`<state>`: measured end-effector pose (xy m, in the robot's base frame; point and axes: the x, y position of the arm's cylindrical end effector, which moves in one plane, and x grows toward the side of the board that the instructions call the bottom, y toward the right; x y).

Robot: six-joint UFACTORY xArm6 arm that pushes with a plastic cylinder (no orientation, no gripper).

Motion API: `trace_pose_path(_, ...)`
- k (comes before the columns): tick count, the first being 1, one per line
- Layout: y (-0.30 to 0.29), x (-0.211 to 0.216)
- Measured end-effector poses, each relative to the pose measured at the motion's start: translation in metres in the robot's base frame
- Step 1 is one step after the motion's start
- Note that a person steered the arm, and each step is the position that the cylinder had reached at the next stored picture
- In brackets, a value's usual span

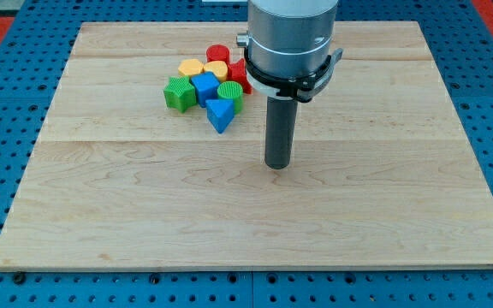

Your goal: Separate the red circle from the group of blocks

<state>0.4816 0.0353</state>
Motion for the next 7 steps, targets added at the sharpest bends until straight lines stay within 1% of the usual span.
trace_pose_path(3, 0.000, 0.004)
trace_pose_path(4, 0.065, -0.055)
trace_pose_path(5, 0.151, -0.135)
trace_pose_path(6, 0.105, -0.184)
trace_pose_path(7, 0.037, -0.172)
